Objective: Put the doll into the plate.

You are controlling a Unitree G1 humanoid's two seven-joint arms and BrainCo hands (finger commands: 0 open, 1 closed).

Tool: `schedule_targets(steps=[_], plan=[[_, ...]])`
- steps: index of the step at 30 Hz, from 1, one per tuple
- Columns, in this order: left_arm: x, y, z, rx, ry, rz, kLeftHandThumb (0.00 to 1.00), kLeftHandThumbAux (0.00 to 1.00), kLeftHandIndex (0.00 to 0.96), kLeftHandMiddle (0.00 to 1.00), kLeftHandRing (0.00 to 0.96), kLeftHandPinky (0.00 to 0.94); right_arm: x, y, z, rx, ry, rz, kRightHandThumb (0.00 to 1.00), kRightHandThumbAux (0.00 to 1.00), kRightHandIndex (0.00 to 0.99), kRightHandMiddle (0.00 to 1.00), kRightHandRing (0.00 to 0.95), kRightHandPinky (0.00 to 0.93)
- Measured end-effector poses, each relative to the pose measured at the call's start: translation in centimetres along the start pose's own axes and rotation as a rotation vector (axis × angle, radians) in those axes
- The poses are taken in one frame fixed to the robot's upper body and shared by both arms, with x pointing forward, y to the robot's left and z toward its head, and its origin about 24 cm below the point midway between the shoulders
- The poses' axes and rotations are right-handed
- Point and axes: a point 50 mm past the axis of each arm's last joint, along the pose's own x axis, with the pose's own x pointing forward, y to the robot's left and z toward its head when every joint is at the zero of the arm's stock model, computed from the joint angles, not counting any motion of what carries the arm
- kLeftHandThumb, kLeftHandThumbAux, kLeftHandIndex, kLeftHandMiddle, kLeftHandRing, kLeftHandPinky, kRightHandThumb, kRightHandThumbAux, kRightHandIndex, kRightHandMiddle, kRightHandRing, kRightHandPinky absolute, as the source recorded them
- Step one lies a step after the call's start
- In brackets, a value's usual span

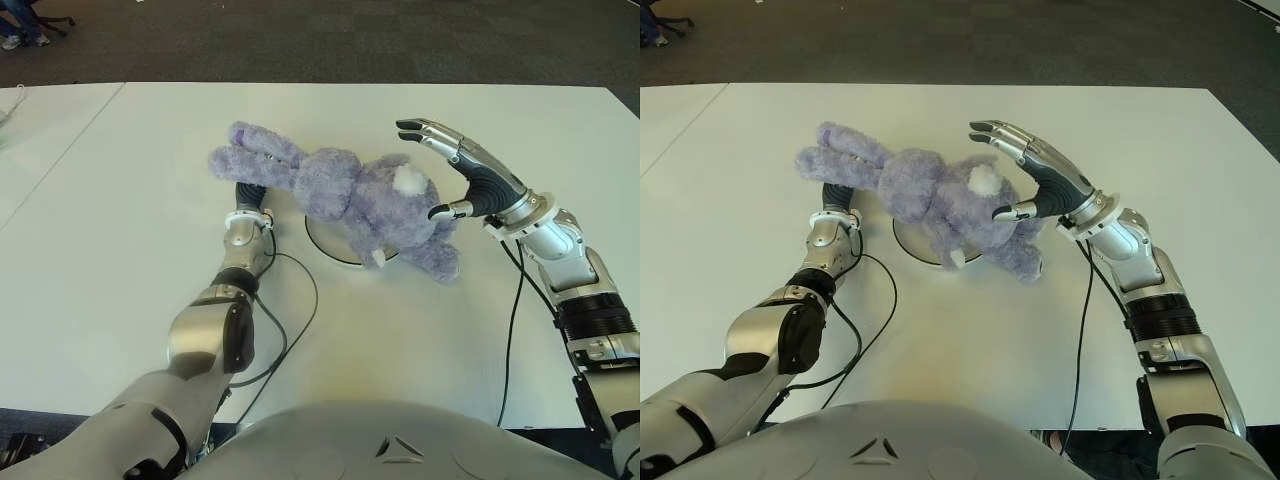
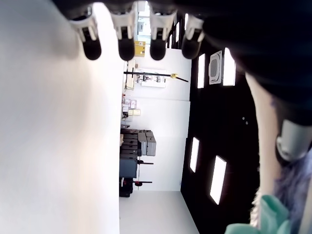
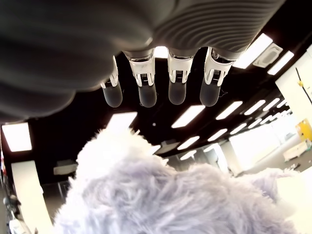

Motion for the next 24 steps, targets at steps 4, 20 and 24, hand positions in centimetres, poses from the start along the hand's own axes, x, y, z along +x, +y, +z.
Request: schedule_targets(steps=[4,20,24], plan=[[0.0,0.0,0.0,0.000,0.000,0.000,0.000,0.483,0.030,0.053,0.051,0.058,0.0,-0.1,0.0,0.015,-0.003,0.002,0.058,0.172,0.000,0.000,0.000,0.000],[0.0,0.0,0.0,-0.004,0.000,0.002,0.000,0.482,0.036,0.060,0.057,0.065,-1.9,-1.1,-2.4,0.061,0.093,-0.063,0.071,0.234,0.000,0.000,0.000,0.000],[0.0,0.0,0.0,-0.004,0.000,0.002,0.000,0.480,0.034,0.054,0.053,0.060,-2.4,-1.8,-3.2,0.053,0.125,-0.104,0.067,0.259,0.000,0.000,0.000,0.000]])
